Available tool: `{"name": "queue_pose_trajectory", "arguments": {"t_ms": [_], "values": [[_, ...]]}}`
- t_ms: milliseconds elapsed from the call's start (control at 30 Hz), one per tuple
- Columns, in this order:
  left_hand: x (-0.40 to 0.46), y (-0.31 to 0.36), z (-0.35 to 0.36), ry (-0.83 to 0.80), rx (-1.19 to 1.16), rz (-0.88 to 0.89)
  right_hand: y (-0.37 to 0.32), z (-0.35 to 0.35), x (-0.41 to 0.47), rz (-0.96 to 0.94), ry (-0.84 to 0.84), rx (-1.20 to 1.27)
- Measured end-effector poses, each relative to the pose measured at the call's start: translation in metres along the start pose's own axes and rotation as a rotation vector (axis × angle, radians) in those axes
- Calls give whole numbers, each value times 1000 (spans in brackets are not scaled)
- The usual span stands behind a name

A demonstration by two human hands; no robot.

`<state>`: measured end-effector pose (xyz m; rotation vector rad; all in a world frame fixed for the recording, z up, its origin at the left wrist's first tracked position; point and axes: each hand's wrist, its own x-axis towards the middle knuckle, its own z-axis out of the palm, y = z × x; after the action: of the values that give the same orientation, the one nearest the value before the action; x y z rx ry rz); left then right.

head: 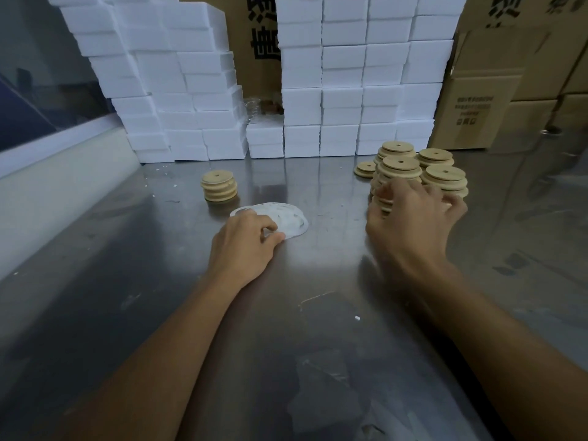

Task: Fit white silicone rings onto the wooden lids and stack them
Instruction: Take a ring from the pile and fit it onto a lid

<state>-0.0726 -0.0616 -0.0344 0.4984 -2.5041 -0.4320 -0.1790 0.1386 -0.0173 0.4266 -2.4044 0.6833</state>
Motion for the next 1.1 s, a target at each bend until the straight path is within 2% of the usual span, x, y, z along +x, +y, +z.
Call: {"name": "queue_pose_trajectory", "arguments": {"t_ms": [67, 167, 600, 700, 800, 967, 1100], "values": [[0, 1, -1, -1, 19, 33, 4, -1, 2, 72, -100, -87], [-1, 2, -1, -2, 26, 35, 7, -3, 5, 124, -186, -80], [1, 3, 0, -32, 41, 2, 11, -5, 8, 165, -184, -100], [1, 5, 0, -2, 14, 14, 11, -5, 8, 159, -176, -98], [-1, 6, -2, 72, -21, 59, 10, -5, 8, 124, -101, -69], [-4, 10, -4, 209, -156, 126, 5, -1, 4, -25, 42, 239], [-4, 11, -3, 255, -349, 101, -12, 2, -8, -132, -9, 647]]}}
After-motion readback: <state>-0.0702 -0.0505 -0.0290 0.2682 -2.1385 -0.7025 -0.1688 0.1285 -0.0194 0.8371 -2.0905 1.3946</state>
